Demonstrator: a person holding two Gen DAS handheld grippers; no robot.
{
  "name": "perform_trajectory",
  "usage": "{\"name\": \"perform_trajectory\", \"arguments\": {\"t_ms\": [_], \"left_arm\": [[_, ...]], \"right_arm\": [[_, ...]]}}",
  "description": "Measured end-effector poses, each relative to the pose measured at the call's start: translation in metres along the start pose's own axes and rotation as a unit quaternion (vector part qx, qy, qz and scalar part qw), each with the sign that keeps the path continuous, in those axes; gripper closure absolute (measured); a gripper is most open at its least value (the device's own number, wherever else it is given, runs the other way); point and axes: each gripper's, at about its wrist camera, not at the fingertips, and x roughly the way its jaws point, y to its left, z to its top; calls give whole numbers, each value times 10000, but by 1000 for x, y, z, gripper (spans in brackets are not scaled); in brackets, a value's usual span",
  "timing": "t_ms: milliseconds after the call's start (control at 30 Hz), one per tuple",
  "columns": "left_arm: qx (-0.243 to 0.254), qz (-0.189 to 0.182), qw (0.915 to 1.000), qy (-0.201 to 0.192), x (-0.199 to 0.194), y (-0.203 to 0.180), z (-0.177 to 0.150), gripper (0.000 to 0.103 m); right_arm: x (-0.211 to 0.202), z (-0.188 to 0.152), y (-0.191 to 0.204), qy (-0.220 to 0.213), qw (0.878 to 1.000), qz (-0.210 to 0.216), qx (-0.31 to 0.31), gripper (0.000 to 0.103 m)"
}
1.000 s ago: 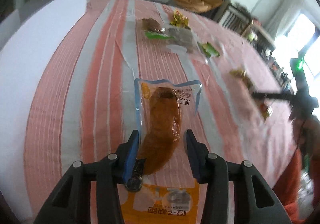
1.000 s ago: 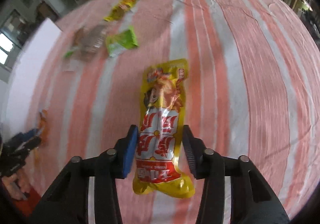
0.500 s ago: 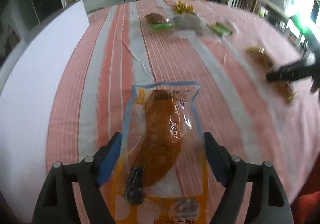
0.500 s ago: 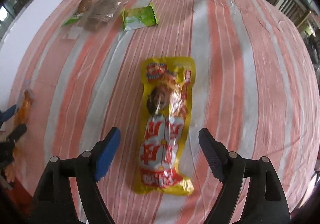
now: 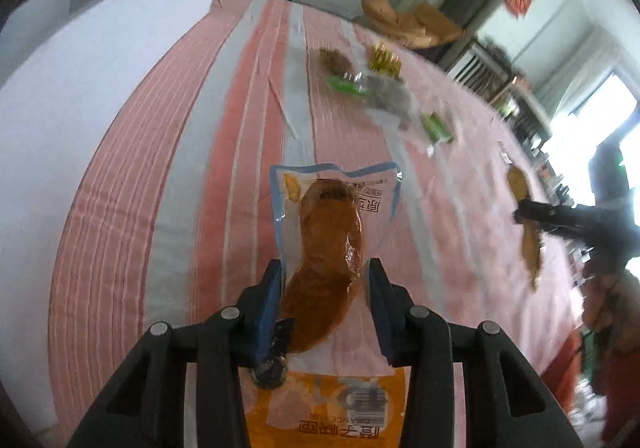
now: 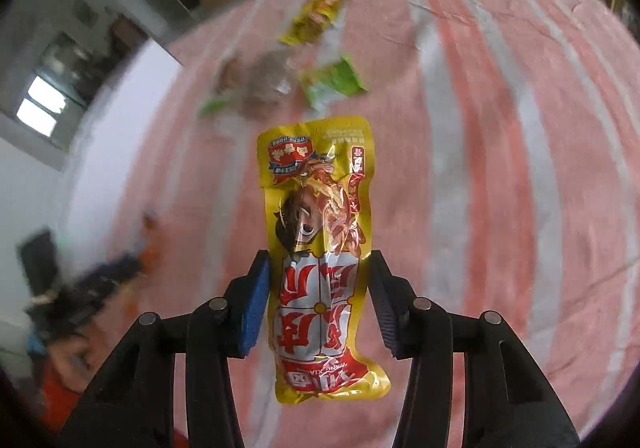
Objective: Organize snacks
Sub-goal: 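Carry both packets over the cardboard box and open both tools to drop them, then bring both tools back over the table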
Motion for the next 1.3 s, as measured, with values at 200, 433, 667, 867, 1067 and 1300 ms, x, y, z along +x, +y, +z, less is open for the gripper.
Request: {"name": "perform_trajectory", "arguments": {"t_ms": [200, 433, 667, 867, 1067, 1300], "left_arm": [[-554, -709, 9917, -920, -83, 23, 37, 62], [-903, 1112, 9714, -1895, -194, 109, 92, 35], [-1319, 2370, 9395, -2091, -236, 156, 89, 15], [-1094, 1722, 9478, -2449, -235, 106, 68, 6], [77, 753, 9858, -1501, -137, -3, 43, 0], [1044, 1062, 9888, -120, 47, -107, 4, 0]], "right_arm": [[-10, 30, 62, -110, 9953, 954, -115, 53], [13, 93, 265, -252, 9682, 2190, -1185, 50], [28, 112, 392, -531, 9575, 2361, -1570, 17], [-31, 83, 362, -1662, 9435, 1579, -2391, 14], [21, 33, 210, -1649, 9511, -575, -2548, 14], [33, -49, 11, -1505, 9531, -2306, -1254, 14]]}}
